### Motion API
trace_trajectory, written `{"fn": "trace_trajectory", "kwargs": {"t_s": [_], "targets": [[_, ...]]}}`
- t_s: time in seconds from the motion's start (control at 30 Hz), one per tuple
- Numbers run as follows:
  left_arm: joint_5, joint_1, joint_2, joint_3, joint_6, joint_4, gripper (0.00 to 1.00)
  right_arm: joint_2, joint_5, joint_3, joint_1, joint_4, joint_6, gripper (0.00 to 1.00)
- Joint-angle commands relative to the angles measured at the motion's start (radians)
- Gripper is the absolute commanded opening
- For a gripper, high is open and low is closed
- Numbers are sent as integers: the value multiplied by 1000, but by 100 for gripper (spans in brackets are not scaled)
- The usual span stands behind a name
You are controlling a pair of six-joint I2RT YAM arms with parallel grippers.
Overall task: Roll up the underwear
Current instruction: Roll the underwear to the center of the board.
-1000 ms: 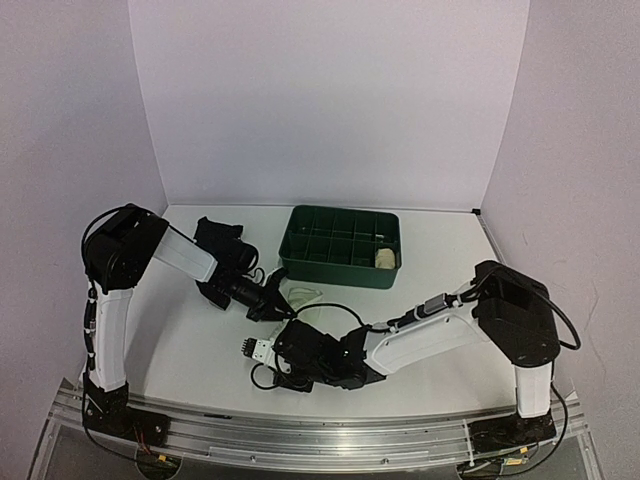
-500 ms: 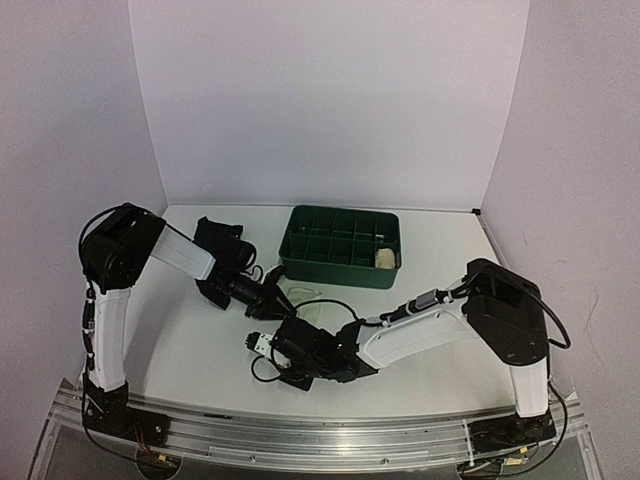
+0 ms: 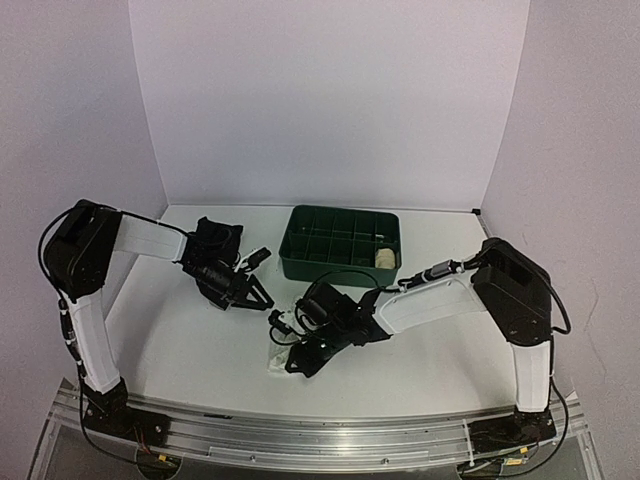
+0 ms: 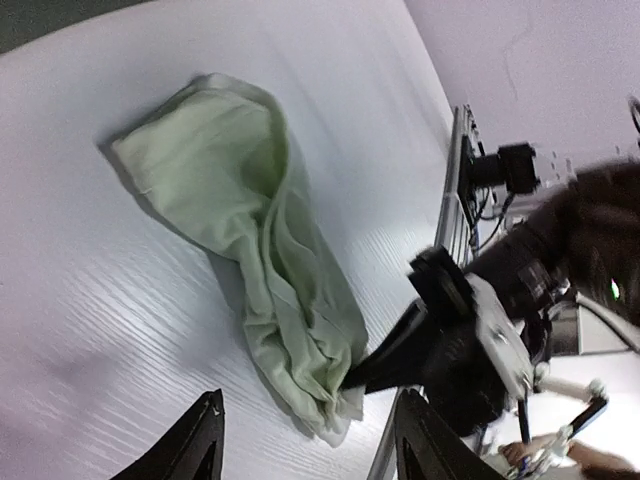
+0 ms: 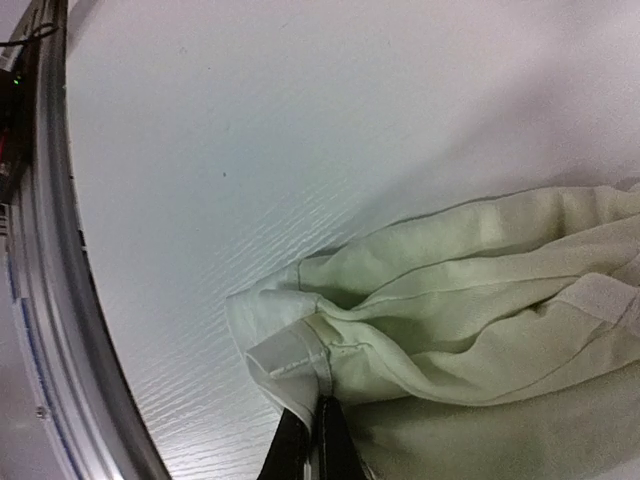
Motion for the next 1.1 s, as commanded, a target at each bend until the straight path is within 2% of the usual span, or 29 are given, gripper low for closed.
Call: {"fn": "trace_trajectory", "kwargs": {"t_s": [0.0, 0.07, 0.17, 0.3, 0.43, 0.67, 0.8, 0.9, 1.07], "targets": [[80, -13, -202, -84, 732, -303, 57, 51, -261, -57, -36, 120, 202, 0], [14, -50, -278, -148, 861, -256, 58, 75, -306, -69, -58, 188, 267, 0], [-127, -176, -377, -246, 924, -96, 59, 113, -355, -51, -76, 207, 319, 0], [-217, -263, -437, -338, 1003, 82, 65, 124, -385, -60, -86, 237, 352, 0], [-333, -340, -385, -361, 1076, 185, 67, 138, -409, -61, -96, 253, 381, 0], [-494, -409, -244, -340, 1082, 253, 65, 132, -409, -67, -98, 284, 406, 0], [-531, -414, -201, -332, 1115, 244, 59, 120, -414, -76, -102, 299, 416, 0], [-578, -419, -167, -319, 1109, 259, 50, 119, -417, -76, -105, 309, 419, 0], [-594, -420, -165, -302, 1091, 266, 21, 115, -422, -77, -111, 313, 424, 0]]}}
